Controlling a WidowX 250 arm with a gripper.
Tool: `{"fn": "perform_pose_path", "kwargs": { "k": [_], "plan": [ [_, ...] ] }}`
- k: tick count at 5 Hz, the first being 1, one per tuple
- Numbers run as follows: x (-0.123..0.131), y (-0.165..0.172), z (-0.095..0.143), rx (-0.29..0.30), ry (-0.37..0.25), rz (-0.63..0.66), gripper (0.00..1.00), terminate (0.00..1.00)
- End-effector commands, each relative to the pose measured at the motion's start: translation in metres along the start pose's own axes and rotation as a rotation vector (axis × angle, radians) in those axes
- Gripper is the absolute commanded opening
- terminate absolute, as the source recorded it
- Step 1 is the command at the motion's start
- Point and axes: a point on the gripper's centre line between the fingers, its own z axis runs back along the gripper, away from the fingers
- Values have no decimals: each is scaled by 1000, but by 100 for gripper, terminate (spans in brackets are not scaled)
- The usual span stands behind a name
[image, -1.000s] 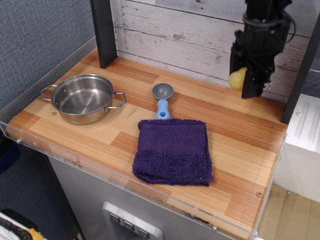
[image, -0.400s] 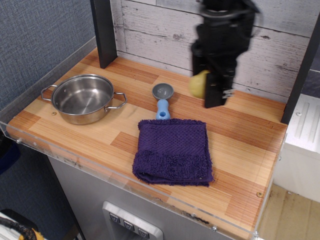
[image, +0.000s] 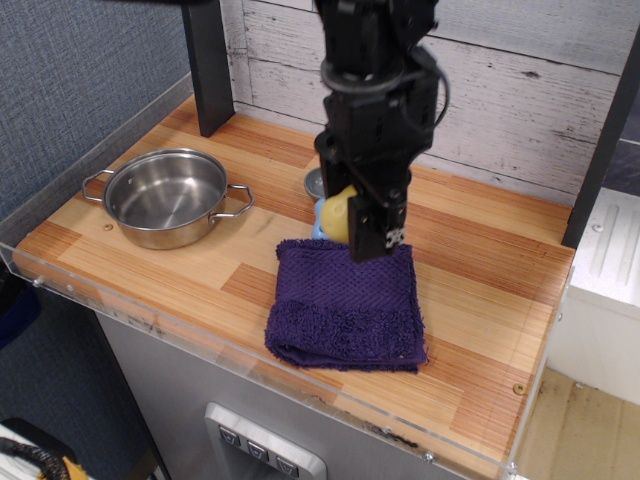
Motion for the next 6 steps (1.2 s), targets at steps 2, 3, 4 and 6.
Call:
{"fn": "perform_pose_path", "kwargs": {
  "k": [2,3,4,6],
  "plan": [
    [-10,10,-47,-27,-80,-5,0,0],
    [-13,15,-57,-56,-71,-15,0,0],
    [-13,14,-65,-97,-90,-37,0,0],
    [-16,11,-60,-113,-69,8,100,0]
  ]
}}
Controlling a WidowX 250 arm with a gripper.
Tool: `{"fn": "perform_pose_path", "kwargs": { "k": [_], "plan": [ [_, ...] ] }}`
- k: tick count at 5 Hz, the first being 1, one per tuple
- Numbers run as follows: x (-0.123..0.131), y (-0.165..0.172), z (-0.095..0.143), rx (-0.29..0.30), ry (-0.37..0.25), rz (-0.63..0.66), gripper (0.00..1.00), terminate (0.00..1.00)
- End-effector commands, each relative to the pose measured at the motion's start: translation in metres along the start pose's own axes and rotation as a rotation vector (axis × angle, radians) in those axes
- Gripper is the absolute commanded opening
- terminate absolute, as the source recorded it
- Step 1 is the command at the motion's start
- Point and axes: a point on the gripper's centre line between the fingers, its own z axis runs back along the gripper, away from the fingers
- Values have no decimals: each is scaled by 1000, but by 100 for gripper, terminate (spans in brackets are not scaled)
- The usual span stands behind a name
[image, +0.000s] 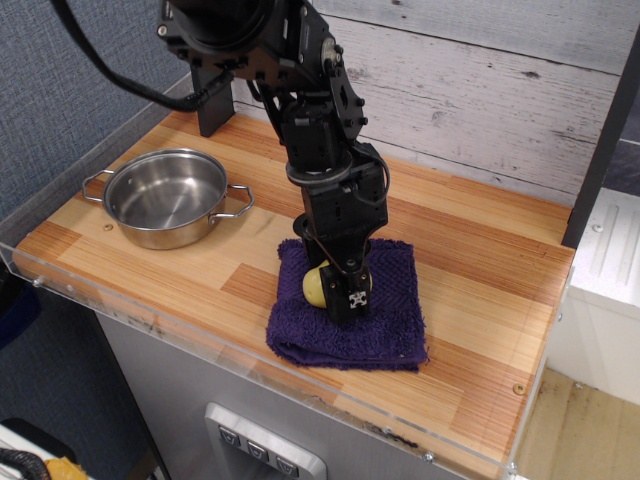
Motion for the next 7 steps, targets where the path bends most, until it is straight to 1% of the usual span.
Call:
{"fn": "perform_pose_path", "kwargs": {
  "k": [1,2,3,4,5,6,7],
  "plan": [
    [7,-4,14,-4,-32,-33,100,0],
    [9,-7,29,31,-74,-23,100,0],
    [10,-8,52,57,-108,-4,100,0],
    [19,-11,83,84,-109,-34,100,0],
    [28,-13,113,92,-148,-44,100,0],
    [32,-18,137,66,-133,-12,100,0],
    [32,-20,150,49,-132,48,100,0]
  ]
}}
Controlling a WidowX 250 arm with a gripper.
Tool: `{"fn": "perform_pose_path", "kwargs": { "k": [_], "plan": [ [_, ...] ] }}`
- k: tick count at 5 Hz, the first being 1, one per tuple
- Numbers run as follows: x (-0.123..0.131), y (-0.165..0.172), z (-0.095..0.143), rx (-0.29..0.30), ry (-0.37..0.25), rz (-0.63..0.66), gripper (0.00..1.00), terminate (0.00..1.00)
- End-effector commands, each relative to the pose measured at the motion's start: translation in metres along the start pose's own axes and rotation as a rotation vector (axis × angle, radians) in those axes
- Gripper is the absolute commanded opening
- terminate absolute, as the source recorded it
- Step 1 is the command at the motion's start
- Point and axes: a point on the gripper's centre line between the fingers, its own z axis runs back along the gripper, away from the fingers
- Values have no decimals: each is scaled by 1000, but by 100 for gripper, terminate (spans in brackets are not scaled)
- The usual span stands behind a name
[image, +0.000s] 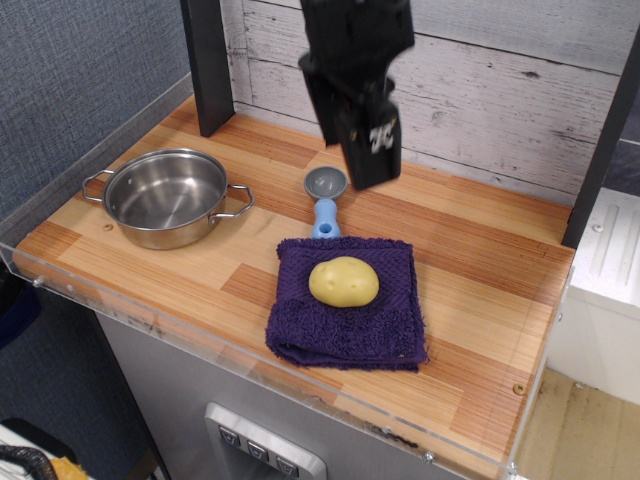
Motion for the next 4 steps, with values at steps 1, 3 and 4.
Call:
{"fn": "perform_pose_path", "kwargs": {
  "k": [1,3,4],
  "plan": [
    [6,-7,29,26,-37,44,100,0],
    [6,-7,29,26,-37,44,100,0],
    [6,-7,29,26,-37,44,100,100]
  ]
}}
